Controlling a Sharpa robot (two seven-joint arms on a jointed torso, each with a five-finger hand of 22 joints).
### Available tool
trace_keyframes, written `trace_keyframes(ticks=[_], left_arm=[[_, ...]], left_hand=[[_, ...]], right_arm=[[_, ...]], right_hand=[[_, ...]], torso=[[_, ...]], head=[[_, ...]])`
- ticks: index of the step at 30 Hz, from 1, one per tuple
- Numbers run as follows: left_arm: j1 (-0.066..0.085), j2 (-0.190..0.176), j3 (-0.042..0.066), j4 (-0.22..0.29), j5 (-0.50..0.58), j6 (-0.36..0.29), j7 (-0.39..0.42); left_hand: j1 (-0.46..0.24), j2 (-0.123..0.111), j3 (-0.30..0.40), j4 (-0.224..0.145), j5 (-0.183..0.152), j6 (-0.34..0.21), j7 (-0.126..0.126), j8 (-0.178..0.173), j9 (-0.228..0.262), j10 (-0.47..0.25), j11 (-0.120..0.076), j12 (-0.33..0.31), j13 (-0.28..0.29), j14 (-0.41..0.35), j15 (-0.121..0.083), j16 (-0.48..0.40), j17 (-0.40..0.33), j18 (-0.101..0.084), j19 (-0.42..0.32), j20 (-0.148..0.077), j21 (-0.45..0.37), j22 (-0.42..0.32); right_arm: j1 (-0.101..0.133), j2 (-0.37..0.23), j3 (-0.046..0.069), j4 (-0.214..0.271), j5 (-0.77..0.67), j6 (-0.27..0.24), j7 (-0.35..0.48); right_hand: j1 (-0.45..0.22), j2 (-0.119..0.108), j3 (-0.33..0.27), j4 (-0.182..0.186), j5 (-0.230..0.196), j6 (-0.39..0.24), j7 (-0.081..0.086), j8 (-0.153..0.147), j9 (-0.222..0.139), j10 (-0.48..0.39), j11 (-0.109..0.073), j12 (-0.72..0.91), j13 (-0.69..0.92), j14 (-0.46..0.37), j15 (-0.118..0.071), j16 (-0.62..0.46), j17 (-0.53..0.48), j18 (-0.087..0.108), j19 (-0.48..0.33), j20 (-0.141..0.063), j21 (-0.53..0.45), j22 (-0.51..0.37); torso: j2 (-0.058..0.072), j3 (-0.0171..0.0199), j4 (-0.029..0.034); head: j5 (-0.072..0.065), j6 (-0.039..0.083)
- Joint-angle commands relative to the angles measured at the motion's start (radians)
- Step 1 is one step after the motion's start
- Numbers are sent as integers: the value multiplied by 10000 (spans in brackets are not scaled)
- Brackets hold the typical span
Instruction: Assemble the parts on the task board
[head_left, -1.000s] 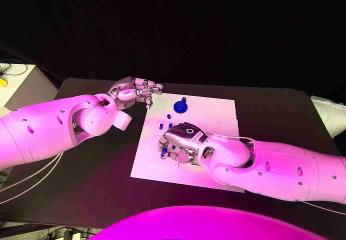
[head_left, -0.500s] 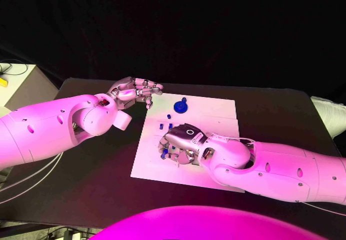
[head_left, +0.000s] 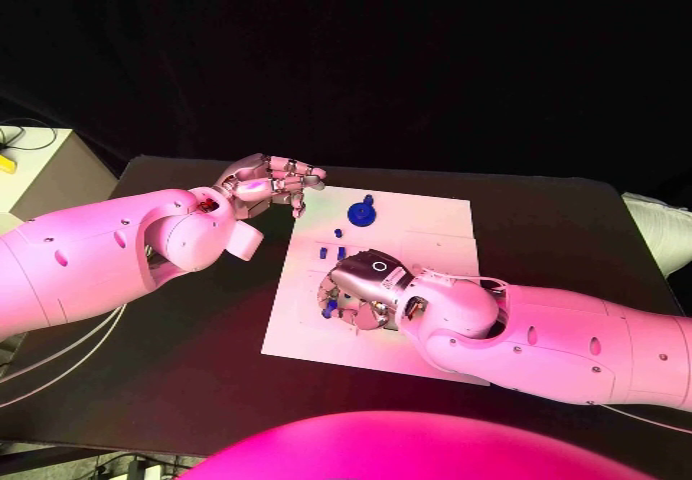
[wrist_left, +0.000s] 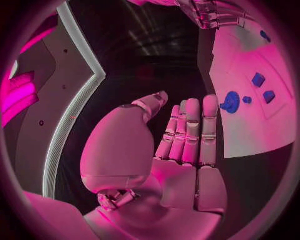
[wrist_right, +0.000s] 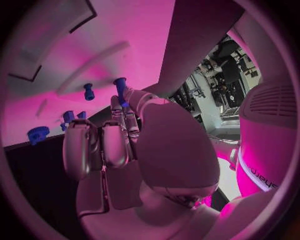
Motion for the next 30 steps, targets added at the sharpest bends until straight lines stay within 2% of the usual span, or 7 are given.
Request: trace_keyframes(ticks=[1, 7, 9, 11, 22, 27, 30], left_arm=[[1, 7, 6, 18, 64, 81, 40], [1, 1, 6, 20, 63, 83, 25], [1, -1, 6, 20, 63, 86, 18], [2, -2, 6, 21, 63, 88, 12], [2, -7, 6, 18, 63, 64, 3], [2, -11, 6, 18, 63, 72, -7], [2, -14, 6, 13, 63, 75, -10]], left_hand=[[36, 46, -16, 48, 4, -59, -12, -1, -9, -69, -23, 55, 13, -12, 33, 69, 12, 70, -79, -21, -45, -7], [36, 46, -16, 48, 4, -59, -12, -1, -9, -69, -23, 55, 13, -12, 33, 69, 12, 70, -79, -21, -45, -7], [36, 46, -16, 48, 4, -59, -12, -1, -9, -69, -23, 55, 13, -12, 33, 69, 12, 70, -79, -21, -45, -7], [36, 46, -16, 48, 4, -59, -12, -1, -9, -69, -23, 55, 13, -12, 33, 69, 12, 70, -79, -21, -45, -7], [43, 40, -39, 87, 2, -63, -15, 5, -13, -89, -24, 87, 20, -22, 33, 76, 24, 77, -107, -16, -65, -25], [43, 40, -39, 87, 2, -63, -15, 5, -13, -89, -24, 87, 20, -22, 33, 76, 24, 77, -107, -16, -65, -25], [43, 40, -39, 87, 2, -63, -15, 5, -13, -89, -24, 87, 20, -22, 33, 76, 24, 77, -107, -16, -65, -25]], right_arm=[[-22, 26, -12, -37, -238, 309, -66], [-27, 53, -27, -115, -23, 263, 195], [-28, 53, -31, -130, 63, 217, 313], [-28, 53, -35, -139, 121, 145, 417], [-31, -55, -43, -110, 297, -454, 605], [-37, -206, -44, -31, 366, -836, 626], [-35, -407, -38, 104, 491, -1043, 642]], right_hand=[[-247, -7, 104, -10, 14, -115, 37, -15, 1, 579, -563, -88, 31, 41, 22, -49, -81, -43, 73, -9, -110, 461], [-855, -502, 160, 59, 214, -947, 343, -521, -193, 46, -275, -460, -48, -39, 248, -177, -327, 63, -166, 161, -610, 22], [-1132, -742, 51, 75, 276, -1310, 404, -750, -283, -662, -128, -579, -191, -329, 384, -607, -1188, 270, -604, 297, -1514, -789], [-1185, -769, -151, 5, 277, -1512, 421, -873, -331, -1214, -63, -574, -230, -623, 432, -1014, -1953, 450, -998, 372, -2352, -1523], [-901, -417, -1500, -92, 347, -2053, 506, -1282, -522, -2224, 26, -201, -197, -1122, 516, -1578, -3058, 668, -1423, 458, -3648, -2566], [-428, -157, -2590, 173, 392, -2280, 512, -1411, -708, -2792, 84, 104, -184, -1348, 554, -1905, -3693, 806, -1632, 490, -4559, -3301], [-270, -123, -2861, 335, 403, -2295, 529, -1409, -753, -2933, 93, 222, -180, -1399, 568, -1970, -3829, 843, -1683, 499, -4818, -3505]], torso=[[-7, 4, -8], [-9, 1, -14], [-13, 1, -16], [-12, 1, -14], [-13, 4, -13], [-13, 6, -10], [-22, 6, -17]], head=[[-11, 2], [-6, 2], [-10, 2], [-18, 2], [-42, 2], [-62, 2], [-82, 2]])
